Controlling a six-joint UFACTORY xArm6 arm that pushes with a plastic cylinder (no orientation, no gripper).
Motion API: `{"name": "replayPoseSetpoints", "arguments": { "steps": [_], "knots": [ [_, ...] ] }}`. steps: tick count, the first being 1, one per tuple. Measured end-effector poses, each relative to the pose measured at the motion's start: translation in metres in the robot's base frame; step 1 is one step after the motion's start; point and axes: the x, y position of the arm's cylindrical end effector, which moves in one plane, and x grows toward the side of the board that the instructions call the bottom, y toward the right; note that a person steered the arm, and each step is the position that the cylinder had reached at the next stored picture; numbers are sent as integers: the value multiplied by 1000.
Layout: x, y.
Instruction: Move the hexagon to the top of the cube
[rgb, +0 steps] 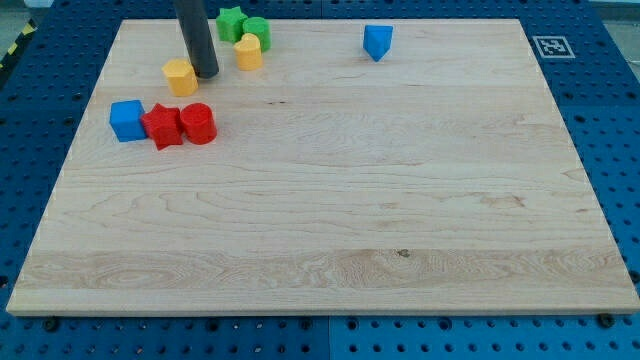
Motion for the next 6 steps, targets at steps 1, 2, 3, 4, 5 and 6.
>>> {"name": "replayPoseSetpoints", "arguments": {
  "steps": [1,2,3,4,5,6],
  "knots": [
    [-9,-6],
    [11,-19],
    [29,-19],
    [34,-19],
    [40,-21],
    [45,-32]
  ]
}}
